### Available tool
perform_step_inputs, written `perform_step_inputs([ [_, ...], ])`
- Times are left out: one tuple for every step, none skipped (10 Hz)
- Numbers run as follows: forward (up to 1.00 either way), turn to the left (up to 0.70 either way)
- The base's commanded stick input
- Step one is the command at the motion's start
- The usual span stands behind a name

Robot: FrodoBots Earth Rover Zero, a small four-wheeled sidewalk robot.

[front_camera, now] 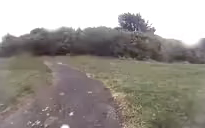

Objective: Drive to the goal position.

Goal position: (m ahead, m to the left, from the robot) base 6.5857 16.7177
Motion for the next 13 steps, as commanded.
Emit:
perform_step_inputs([
  [0.7,0.06],
  [0.7,0.13],
  [0.7,0.21],
  [0.7,0.28],
  [0.7,0.35],
  [0.7,0.35],
  [0.7,0.35],
  [0.7,0.15],
  [0.7,0.04],
  [0.7,0.02],
  [0.7,0.04],
  [0.7,0.34],
  [0.7,0.3],
])
